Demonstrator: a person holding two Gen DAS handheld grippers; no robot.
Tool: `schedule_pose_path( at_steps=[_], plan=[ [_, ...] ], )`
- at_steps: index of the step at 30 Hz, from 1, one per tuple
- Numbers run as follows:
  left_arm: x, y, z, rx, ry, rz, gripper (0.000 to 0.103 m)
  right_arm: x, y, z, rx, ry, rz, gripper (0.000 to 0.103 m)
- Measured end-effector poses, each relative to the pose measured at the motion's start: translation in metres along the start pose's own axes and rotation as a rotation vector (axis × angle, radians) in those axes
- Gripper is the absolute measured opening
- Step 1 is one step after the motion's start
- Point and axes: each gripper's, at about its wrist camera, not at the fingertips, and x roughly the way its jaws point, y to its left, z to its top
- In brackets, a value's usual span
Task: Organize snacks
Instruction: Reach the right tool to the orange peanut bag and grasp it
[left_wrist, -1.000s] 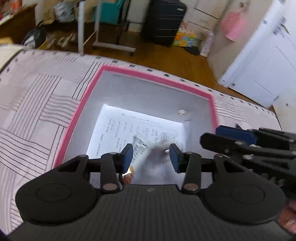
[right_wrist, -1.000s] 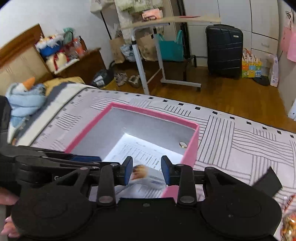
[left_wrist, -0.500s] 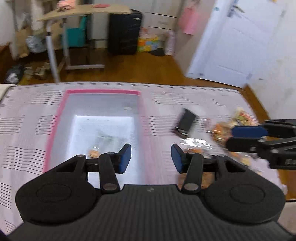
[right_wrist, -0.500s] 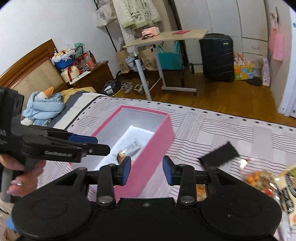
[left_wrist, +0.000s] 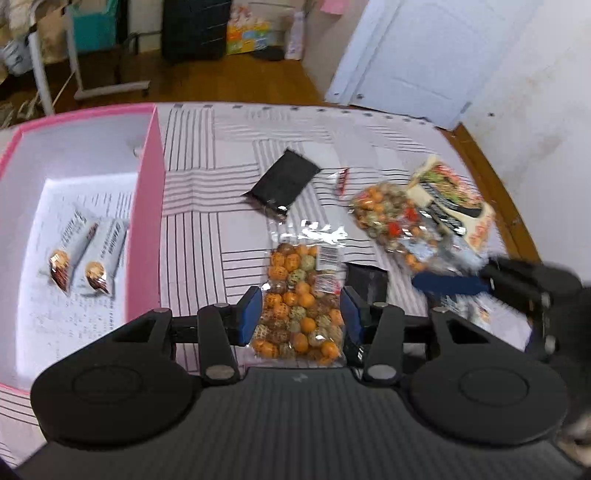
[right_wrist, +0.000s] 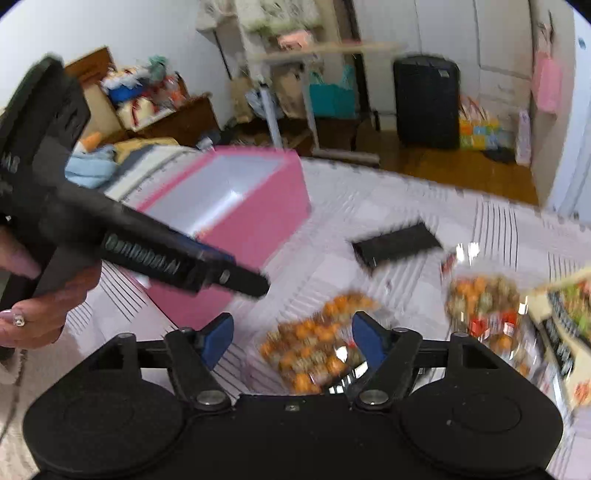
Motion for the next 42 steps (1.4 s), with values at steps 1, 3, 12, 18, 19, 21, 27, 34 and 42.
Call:
schedule_pose_path(
  at_steps=[1,3,12,18,19,21,27,34,42],
  plan=[
    [0.009,0.001,0.0,0.002,0.011,0.012,0.045,0.006,-0.001,-0.004,0.0,0.013,0.003,0.076],
    [0.027,0.005,-0.001,-0.004,0.042,0.038,0.045,0.017,-0.005,-0.011,0.01,0.027,0.023,0.076],
    [0.08,0.021,-0.009,-0.034,0.133,0.07,0.047,0.068,-0.015,-0.031,0.047,0.123,0.06,0.076],
    [0.097,0.017,-0.011,-0.037,0.149,0.061,0.049,0.075,-0.014,-0.035,0.019,0.117,0.085,0.082],
    [0.097,0.02,-0.011,-0.055,0.153,0.05,0.048,0.075,-0.012,-0.035,0.006,0.117,0.084,0.085],
    [0.098,0.027,-0.011,-0.116,0.172,0.007,0.048,0.075,-0.008,-0.036,-0.026,0.124,0.073,0.086],
    [0.095,0.02,-0.019,-0.117,0.192,-0.018,0.048,0.073,-0.003,-0.036,-0.056,0.153,0.028,0.088],
    [0.099,0.005,-0.033,-0.109,0.242,-0.099,0.048,0.077,-0.001,-0.043,-0.111,0.156,-0.064,0.101],
    [0.105,0.029,-0.034,-0.223,0.226,-0.093,0.055,0.09,0.007,-0.048,-0.119,0.093,-0.12,0.103]
  ],
)
